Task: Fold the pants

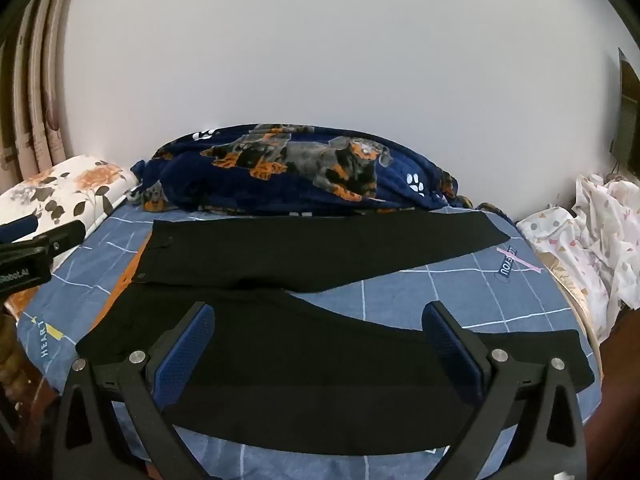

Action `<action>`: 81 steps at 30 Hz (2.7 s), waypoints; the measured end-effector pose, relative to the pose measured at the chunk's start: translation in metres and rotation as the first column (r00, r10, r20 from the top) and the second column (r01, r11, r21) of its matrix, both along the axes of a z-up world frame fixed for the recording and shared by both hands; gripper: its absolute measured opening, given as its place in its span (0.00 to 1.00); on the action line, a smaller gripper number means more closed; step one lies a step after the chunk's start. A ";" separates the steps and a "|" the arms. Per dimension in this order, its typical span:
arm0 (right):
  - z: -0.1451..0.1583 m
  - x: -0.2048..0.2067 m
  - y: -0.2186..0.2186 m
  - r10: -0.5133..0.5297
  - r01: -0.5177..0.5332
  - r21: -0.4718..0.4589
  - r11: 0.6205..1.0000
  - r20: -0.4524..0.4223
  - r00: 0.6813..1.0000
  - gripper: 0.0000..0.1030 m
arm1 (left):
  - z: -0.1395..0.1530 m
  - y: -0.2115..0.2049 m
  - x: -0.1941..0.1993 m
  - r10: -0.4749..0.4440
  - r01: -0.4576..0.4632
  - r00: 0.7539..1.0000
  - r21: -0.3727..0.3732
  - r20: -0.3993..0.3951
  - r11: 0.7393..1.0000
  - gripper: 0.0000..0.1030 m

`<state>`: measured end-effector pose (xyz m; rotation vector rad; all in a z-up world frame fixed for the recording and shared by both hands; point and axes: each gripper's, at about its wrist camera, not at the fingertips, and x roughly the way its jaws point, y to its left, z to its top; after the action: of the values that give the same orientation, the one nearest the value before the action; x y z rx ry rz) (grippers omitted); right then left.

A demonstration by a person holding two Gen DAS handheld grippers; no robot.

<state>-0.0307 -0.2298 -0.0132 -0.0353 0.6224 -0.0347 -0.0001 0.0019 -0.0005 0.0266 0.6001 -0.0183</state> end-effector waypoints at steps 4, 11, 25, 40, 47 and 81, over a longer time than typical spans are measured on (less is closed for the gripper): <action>-0.001 -0.002 -0.002 0.000 0.001 -0.006 1.000 0.007 1.000 1.00 | -0.004 0.021 0.000 0.018 -0.021 0.999 -0.096 -0.031 0.995 1.00; -0.004 -0.006 -0.003 -0.018 0.018 0.008 1.000 -0.003 1.000 1.00 | -0.025 0.019 0.013 0.050 -0.056 0.991 -0.049 -0.122 0.997 1.00; -0.015 0.015 -0.013 -0.007 0.010 0.061 0.998 -0.046 0.999 1.00 | -0.043 0.021 0.054 0.027 -0.023 0.989 0.035 -0.148 0.999 1.00; -0.047 0.063 -0.011 0.013 -0.002 0.078 0.997 -0.151 0.988 1.00 | -0.095 0.055 0.129 -0.140 0.133 0.966 -0.048 -0.219 0.990 1.00; -0.071 0.080 -0.008 0.030 -0.014 0.073 0.997 -0.211 0.977 1.00 | -0.127 0.120 0.205 -0.191 0.126 0.934 -0.223 -0.300 0.966 0.98; -0.087 0.143 -0.034 0.158 -0.037 0.415 0.909 -0.260 0.953 1.00 | -0.090 0.104 0.199 -0.327 0.295 0.936 -0.220 -0.129 0.930 0.09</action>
<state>0.1126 -0.2638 -0.1006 0.3384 0.9100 0.2031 0.1993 0.1056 -0.0901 -0.0738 0.7515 -0.3938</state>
